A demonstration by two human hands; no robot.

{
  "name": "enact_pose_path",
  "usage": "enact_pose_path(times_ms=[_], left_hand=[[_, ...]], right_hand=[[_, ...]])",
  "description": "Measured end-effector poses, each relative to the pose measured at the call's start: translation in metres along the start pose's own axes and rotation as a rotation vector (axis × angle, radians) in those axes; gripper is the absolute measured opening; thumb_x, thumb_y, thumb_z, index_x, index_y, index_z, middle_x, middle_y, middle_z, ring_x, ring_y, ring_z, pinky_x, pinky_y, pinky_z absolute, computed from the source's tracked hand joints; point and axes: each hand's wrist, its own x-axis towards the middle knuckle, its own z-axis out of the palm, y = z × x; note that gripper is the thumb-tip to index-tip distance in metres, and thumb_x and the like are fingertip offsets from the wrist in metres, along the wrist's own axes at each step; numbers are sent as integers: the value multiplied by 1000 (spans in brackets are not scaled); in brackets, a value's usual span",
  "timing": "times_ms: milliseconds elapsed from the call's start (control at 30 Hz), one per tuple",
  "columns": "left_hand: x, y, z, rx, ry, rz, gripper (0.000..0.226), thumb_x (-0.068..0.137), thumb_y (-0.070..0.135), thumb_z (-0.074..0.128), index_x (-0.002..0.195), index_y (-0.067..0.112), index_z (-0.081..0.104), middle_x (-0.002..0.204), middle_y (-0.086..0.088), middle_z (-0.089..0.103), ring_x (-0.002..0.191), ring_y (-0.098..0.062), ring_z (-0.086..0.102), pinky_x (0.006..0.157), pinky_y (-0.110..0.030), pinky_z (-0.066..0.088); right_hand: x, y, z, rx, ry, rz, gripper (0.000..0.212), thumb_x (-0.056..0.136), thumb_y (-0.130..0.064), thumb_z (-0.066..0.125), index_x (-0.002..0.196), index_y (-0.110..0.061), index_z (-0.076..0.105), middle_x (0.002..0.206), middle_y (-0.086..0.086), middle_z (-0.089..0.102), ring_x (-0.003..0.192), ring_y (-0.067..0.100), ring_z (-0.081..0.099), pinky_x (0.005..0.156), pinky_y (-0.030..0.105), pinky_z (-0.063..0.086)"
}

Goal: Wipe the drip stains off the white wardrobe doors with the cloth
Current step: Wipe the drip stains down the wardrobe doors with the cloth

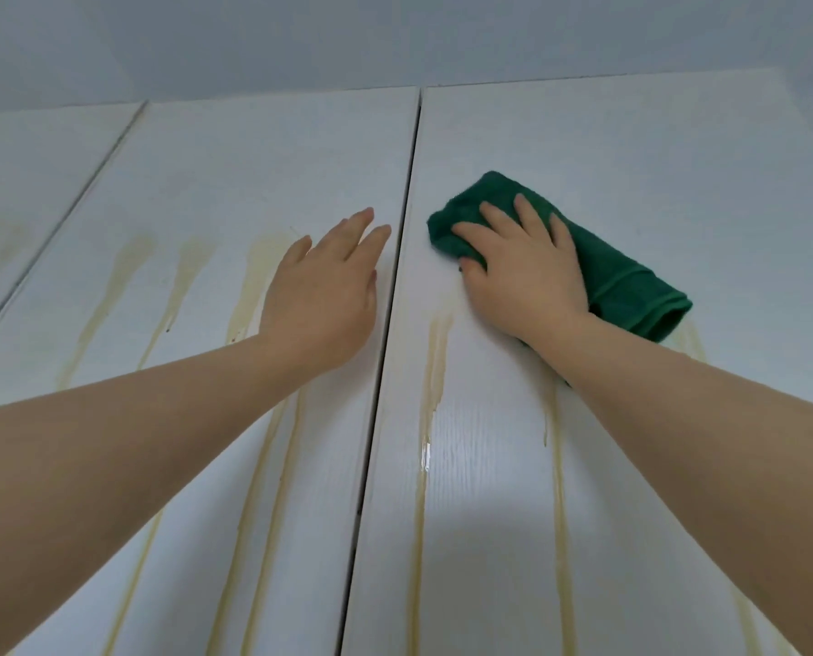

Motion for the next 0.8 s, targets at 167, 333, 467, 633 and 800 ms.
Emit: enact_pose_path(times_ms=[167,333,467,633,800], left_hand=[[-2,14,7,-44,-42,-38,49,100,17,25,149,20,21,157,4,15,143,-13,16,114,-34,11],[-2,39,2,-91,-14,-7,48,101,17,24,149,21,21,157,6,14,144,-12,11,115,-33,8],[-6,57,7,-132,-29,-11,48,102,20,22,149,23,17,157,8,9,145,-9,6,115,-32,2],[-1,72,14,-147,-50,-59,48,101,19,21,149,22,19,156,7,15,144,-10,9,115,-35,2],[7,105,14,-143,-56,-3,49,102,19,20,150,21,13,157,8,13,144,-8,8,115,-34,-2]], right_hand=[[-21,-1,-2,-3,-108,-336,44,100,-39,29,144,-39,27,156,-12,14,145,15,0,116,36,-3],[-13,70,-16,-39,7,44,45,100,-35,30,145,-32,29,156,-4,19,144,21,8,116,40,4],[-11,77,-21,-28,51,281,45,100,-30,29,145,-27,30,156,1,18,144,26,6,116,44,4],[-39,33,-12,24,-71,-228,44,100,-32,32,144,-35,31,156,-9,17,145,18,3,115,36,-1],[-59,133,-36,-22,14,106,45,100,-31,32,145,-29,31,155,-3,21,144,22,10,116,39,7]])
